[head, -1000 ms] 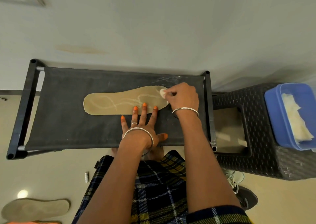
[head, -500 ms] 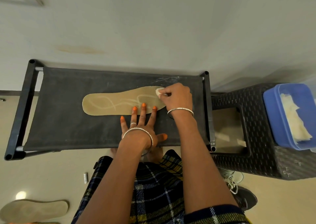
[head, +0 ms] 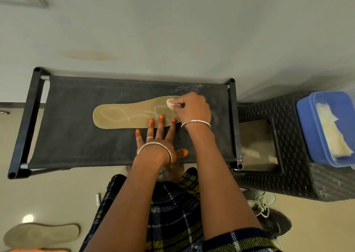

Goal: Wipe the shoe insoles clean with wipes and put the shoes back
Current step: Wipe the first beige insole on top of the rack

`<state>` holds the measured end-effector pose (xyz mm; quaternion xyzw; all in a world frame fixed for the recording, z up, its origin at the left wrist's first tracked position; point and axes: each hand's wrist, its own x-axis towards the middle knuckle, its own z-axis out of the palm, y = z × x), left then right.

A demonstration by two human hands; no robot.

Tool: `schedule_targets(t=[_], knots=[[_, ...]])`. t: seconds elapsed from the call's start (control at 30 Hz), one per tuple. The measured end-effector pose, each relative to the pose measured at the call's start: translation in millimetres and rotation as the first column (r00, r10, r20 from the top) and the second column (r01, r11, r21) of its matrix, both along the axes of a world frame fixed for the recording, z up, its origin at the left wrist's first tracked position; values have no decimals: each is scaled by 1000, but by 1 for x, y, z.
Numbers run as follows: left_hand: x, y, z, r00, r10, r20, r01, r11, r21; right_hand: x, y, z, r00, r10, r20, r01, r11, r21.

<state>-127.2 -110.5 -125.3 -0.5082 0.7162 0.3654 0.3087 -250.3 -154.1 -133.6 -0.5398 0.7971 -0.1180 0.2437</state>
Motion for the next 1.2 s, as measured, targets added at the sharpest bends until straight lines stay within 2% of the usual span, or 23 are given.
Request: schedule_targets(t=[0.1,0.13,0.3,0.33,0.5,0.6,0.7,0.9,1.07,1.13,1.2], knots=[[2,-2,1,1000,5,-8,-5,1000,9,-17,2,-1,978,-209,10,210,977,-43],[2,-2,1,1000,4,-7,-4,1000,10,-18,2,-1,972,-234,3,234,971,-50],[0,-2,3,1000,-22,5,22,1000,7,10,-4,2,1000,0,-29,1,999,41],[1,-2,4,1000,-24,4,24,1000,5,10,-5,2,999,-4,-32,6,999,47],[4,-2,7,1000,-8,-30,8,1000,-12,-14,0,3,969,-239,-56,239,971,-10],[5,-2,9,999,-17,-27,17,1000,-17,1,-3,5,977,-182,-114,184,983,11],[7,-2,10,999,-39,-6,39,999,-16,17,-6,5,995,-70,-69,75,995,63],[14,-5,14,998,-55,27,55,998,25,-8,-2,5,970,-236,-64,239,971,31],[12,-2,14,997,-63,38,62,997,34,16,-7,6,997,-46,-59,52,994,99],[11,-1,14,998,-58,39,57,998,35,15,-6,6,995,-74,-70,81,992,93],[12,-1,14,998,-48,32,47,998,32,3,-4,6,979,-180,-98,188,980,71]])
